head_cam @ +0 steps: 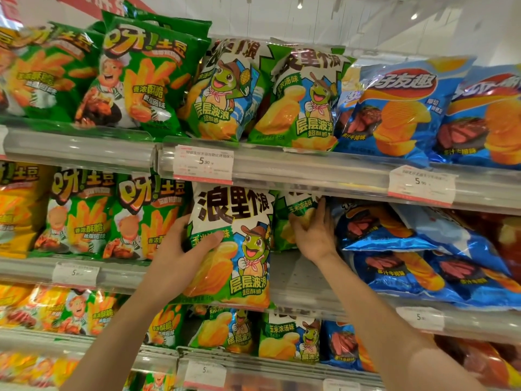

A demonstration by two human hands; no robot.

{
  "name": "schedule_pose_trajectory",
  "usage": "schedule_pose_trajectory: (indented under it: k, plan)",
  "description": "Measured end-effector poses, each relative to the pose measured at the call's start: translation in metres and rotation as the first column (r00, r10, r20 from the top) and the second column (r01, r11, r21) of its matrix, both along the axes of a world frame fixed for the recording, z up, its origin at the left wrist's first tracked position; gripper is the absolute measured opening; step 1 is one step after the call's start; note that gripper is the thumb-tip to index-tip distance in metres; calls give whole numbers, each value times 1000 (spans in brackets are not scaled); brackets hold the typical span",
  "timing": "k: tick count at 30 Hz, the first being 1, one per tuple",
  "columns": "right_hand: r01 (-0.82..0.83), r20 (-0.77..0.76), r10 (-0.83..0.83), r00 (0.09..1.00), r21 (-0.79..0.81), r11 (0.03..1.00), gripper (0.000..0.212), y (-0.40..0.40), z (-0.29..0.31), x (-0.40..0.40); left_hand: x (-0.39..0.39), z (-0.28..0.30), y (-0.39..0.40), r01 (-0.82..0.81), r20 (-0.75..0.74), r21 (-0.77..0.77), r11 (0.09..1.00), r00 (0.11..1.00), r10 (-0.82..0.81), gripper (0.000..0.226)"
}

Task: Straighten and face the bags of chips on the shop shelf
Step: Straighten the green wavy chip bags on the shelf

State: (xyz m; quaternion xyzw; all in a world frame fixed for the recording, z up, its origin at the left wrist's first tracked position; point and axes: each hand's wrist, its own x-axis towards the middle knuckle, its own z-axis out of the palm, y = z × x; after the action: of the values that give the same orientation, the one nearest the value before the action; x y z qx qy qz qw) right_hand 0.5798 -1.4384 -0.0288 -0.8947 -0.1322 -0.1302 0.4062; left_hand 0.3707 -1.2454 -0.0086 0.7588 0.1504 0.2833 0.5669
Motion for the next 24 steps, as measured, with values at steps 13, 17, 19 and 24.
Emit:
schedule_pose_trajectory:
  k: [13, 17, 19, 24]
  plan:
    - [-273, -99, 312, 945, 284, 919, 77, -17, 21, -118, 12, -20, -23, 26, 74, 16, 1000, 997, -27, 60]
    - [-276, -138, 358, 923, 409, 870, 45, -11, 8, -129, 19, -16, -57, 97, 118, 107, 990, 987, -109, 38]
    - [-267, -109, 354, 929, 466, 843, 51, -16, 10, -121, 21, -12, -60, 124, 121, 117, 985, 983, -138, 36]
    - [-296, -20, 344, 939, 461, 837, 70, -25, 28, -90, 41, -18, -24, -194, 184, 437, 878, 975, 124, 64]
